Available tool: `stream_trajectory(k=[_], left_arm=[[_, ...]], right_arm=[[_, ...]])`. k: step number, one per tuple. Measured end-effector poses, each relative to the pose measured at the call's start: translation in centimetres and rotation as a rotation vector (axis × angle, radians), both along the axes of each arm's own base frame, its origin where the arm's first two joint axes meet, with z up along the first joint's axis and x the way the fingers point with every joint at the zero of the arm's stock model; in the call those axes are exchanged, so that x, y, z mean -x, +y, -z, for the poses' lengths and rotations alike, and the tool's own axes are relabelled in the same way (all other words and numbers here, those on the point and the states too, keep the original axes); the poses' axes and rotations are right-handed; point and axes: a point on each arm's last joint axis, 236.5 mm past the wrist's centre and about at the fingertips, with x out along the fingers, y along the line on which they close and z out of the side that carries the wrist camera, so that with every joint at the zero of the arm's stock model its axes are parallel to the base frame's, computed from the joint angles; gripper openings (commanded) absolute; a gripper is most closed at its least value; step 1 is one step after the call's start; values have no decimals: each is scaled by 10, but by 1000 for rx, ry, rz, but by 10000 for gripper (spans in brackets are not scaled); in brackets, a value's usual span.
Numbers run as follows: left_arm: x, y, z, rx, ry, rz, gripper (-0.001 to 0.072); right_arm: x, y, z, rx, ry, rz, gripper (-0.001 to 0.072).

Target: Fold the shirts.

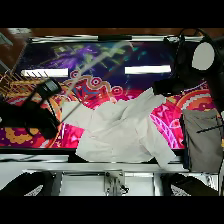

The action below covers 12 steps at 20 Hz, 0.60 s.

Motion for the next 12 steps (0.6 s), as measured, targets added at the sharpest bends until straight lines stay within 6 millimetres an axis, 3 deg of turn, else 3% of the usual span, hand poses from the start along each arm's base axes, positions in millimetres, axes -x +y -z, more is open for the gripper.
stream_trajectory(k=[3,5,12], left_arm=[[34,-12,5,-82,36,105,36],[47,-15,7,-118,41,139,36],[69,-12,8,-136,58,146,36]], right_arm=[[-1,-4,-1,14,-6,7,60],[-1,-5,-1,19,-8,9,60],[-5,-10,-3,41,-22,5,60]])
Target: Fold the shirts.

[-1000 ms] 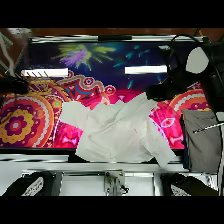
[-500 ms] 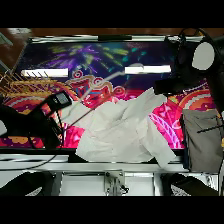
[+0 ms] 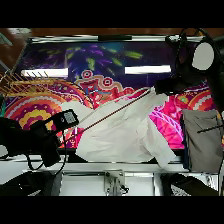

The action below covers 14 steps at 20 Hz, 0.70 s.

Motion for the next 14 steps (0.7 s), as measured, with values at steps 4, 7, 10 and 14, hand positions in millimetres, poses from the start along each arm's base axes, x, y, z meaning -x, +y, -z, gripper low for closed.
stream_trajectory(k=[4,7,10,14], left_arm=[[15,-2,7,15,36,20,36],[21,-10,13,30,43,41,36],[23,-19,30,26,61,43,36],[10,-30,44,53,41,-65,36]], right_arm=[[-3,-1,-1,2,-13,2,60],[-4,0,-1,-1,-17,8,61],[-3,1,-1,-11,-15,12,60],[3,3,-3,-24,-4,13,60]])
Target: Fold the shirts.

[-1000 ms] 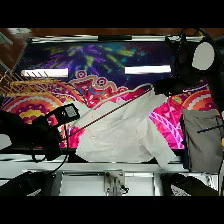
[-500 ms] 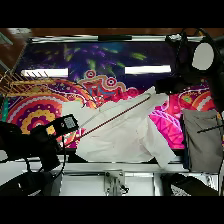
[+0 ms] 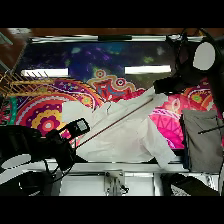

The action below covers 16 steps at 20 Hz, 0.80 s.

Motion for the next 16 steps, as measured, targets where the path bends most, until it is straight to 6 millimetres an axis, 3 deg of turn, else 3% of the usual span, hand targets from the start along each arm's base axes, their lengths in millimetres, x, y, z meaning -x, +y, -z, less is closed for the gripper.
stream_trajectory(k=[5,12,16], left_arm=[[-4,-5,0,36,-14,-62,36],[18,-35,13,47,39,68,36],[18,-52,12,91,20,93,36]], right_arm=[[11,-3,-19,-14,-42,-14,60],[14,17,-36,-106,-106,-62,60],[15,26,-39,-137,-109,-90,60]])
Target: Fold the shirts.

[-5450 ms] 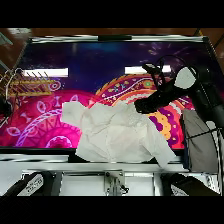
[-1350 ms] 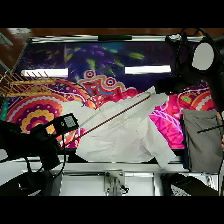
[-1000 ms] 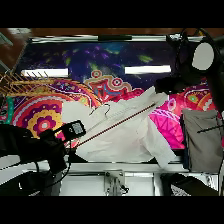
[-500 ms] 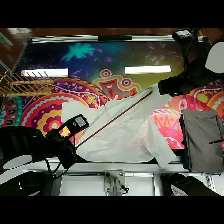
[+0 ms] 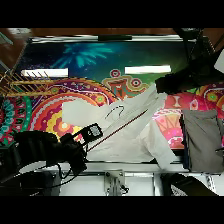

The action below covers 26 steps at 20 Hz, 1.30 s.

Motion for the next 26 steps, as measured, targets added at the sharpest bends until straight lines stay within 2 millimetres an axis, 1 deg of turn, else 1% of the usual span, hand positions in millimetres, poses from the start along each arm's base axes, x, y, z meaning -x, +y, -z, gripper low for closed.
stream_trajectory(k=[4,9,11,14,17,19,22,26], left_arm=[[-9,-12,6,16,-9,-3,36],[-18,-15,16,11,23,-30,36],[-21,-15,15,24,36,-61,36],[-26,-17,5,60,40,-105,36],[-24,-25,0,95,66,-114,36],[-20,-32,2,105,95,-100,36],[-17,-42,4,119,105,-61,36],[-27,-52,3,166,88,-71,36]], right_arm=[[7,9,-4,-32,5,-38,60],[18,16,-24,-84,-52,-72,60],[25,18,-33,-103,-73,-88,60],[38,21,-39,-123,-67,-112,60],[48,34,-43,-171,-57,-162,60],[49,44,-48,-208,-69,-190,60],[50,52,-53,-241,-84,-213,60],[57,65,-58,-289,-73,-255,60]])
